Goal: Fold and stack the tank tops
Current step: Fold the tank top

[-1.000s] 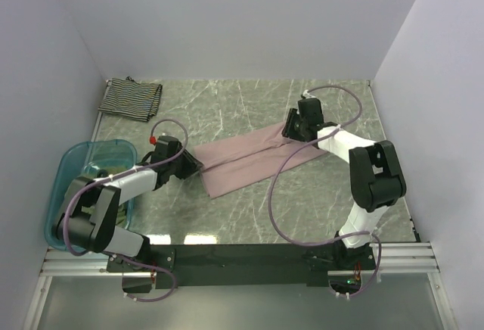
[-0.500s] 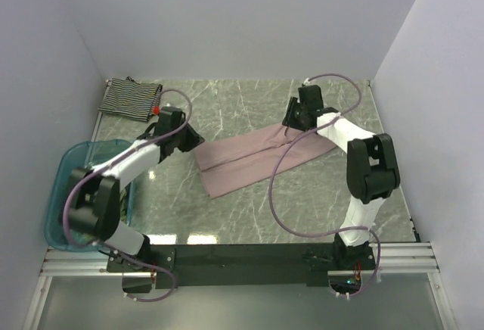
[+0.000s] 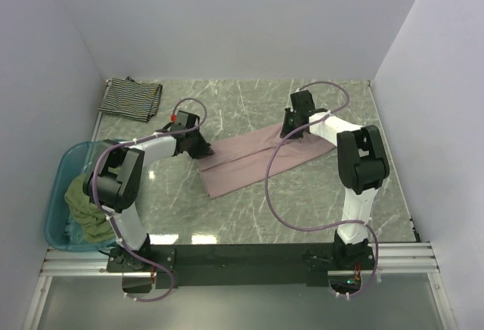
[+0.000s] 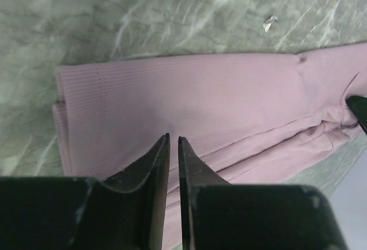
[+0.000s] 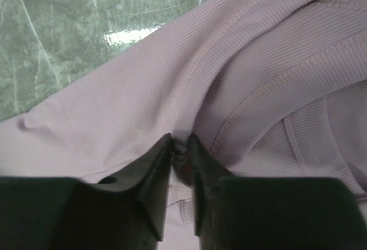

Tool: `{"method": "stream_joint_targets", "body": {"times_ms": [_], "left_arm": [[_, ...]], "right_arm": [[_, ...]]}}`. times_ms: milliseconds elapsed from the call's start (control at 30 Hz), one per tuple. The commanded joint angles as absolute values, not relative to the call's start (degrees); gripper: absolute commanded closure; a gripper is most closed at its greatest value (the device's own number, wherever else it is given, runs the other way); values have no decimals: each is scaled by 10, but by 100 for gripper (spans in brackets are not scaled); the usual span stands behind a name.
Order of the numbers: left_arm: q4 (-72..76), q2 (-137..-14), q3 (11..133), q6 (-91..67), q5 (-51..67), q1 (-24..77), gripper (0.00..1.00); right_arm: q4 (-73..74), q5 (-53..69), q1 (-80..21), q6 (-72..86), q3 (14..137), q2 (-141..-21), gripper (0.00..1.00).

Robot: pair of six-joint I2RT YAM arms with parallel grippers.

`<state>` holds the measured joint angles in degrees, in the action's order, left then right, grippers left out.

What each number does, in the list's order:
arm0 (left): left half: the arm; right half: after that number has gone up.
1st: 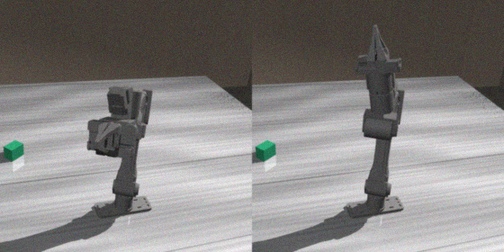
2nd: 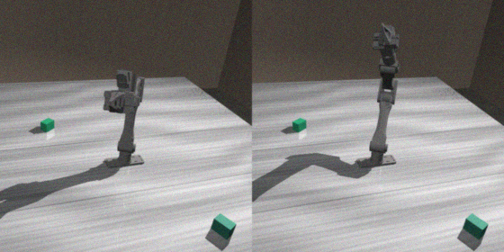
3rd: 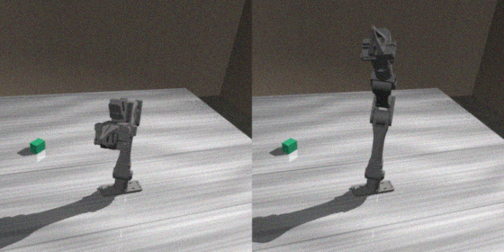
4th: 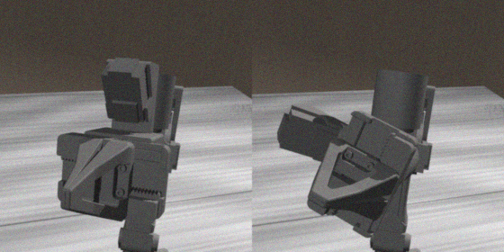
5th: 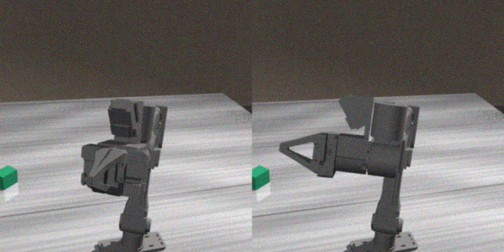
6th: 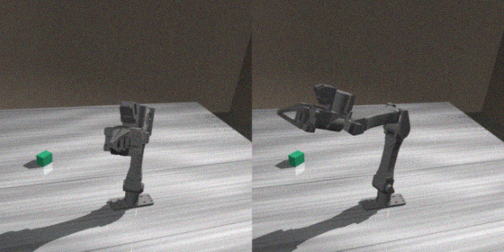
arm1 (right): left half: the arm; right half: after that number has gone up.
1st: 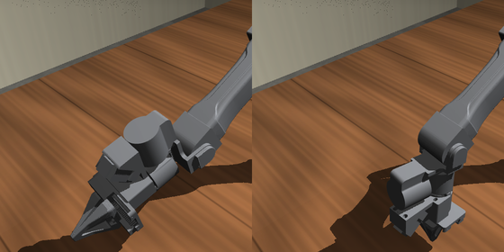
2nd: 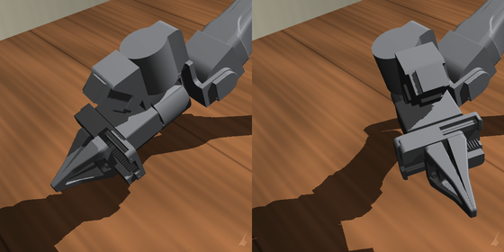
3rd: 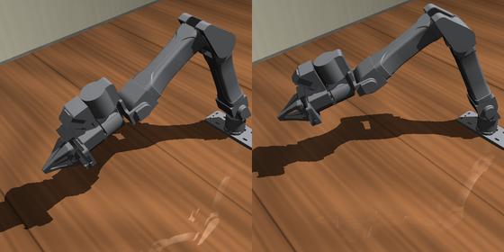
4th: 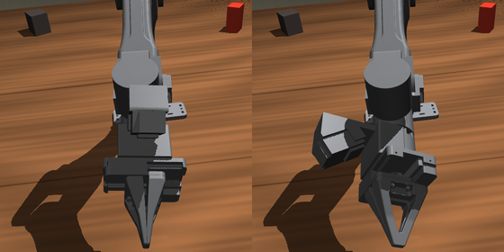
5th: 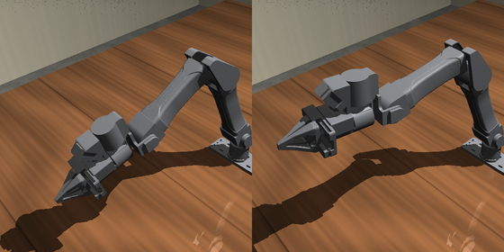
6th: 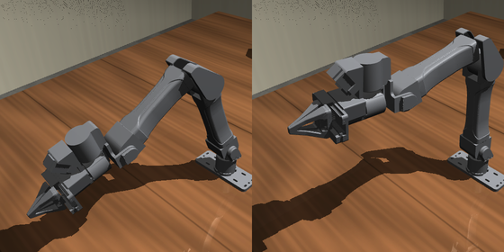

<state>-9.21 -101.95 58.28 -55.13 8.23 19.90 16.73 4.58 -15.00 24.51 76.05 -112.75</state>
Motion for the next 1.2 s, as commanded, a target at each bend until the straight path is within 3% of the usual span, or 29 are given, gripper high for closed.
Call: {"method": "stream_joint_targets", "body": {"times_ms": [0,167,633,833,967,1167], "left_arm": [[-78,-1010,585,-550,97,204,83],[-75,-1003,566,-549,103,207,84],[-68,-977,521,-552,111,207,85],[-69,-980,516,-548,111,207,86],[-69,-981,511,-547,108,207,86],[-72,-976,502,-551,101,207,86]], "right_arm": [[160,46,-155,244,763,-1114,76],[154,35,-155,247,743,-1094,89],[112,-15,-154,264,662,-1018,94],[117,-9,-155,269,671,-1046,86],[136,-26,-149,274,692,-1050,65],[138,-27,-106,304,718,-1021,61]]}}
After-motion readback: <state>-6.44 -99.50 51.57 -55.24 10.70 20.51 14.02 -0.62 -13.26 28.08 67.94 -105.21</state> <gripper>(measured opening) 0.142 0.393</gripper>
